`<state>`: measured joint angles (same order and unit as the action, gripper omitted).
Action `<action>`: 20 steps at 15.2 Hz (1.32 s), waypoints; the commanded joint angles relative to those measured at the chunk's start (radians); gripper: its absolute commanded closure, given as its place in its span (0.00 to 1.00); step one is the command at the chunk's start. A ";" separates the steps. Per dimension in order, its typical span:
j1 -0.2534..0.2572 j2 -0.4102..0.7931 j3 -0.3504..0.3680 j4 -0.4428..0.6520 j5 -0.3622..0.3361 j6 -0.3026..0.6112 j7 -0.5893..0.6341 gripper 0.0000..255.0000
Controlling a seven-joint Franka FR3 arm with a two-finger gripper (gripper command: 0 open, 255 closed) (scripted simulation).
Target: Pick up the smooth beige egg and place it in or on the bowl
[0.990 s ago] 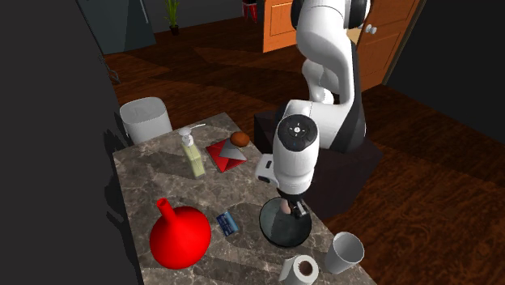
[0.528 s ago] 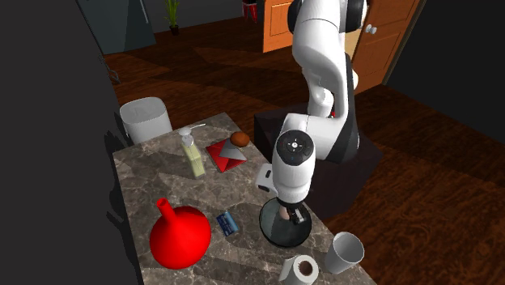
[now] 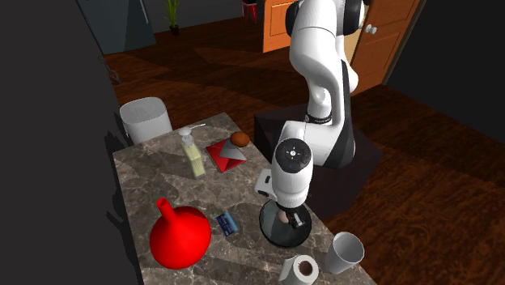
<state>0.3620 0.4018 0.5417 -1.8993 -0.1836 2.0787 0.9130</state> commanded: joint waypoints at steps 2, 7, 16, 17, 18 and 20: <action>0.000 0.000 0.000 0.000 0.000 0.000 0.000 1.00; 0.000 0.000 0.000 0.000 0.000 0.000 0.000 0.00; -0.007 -0.042 0.014 0.078 0.030 -0.114 -0.020 0.00; -0.007 -0.042 0.014 0.078 0.030 -0.114 -0.020 0.00; -0.007 -0.042 0.014 0.078 0.030 -0.114 -0.020 0.00; -0.007 -0.042 0.014 0.078 0.030 -0.114 -0.020 0.00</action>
<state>0.3547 0.3597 0.5559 -1.8210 -0.1540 1.9647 0.8932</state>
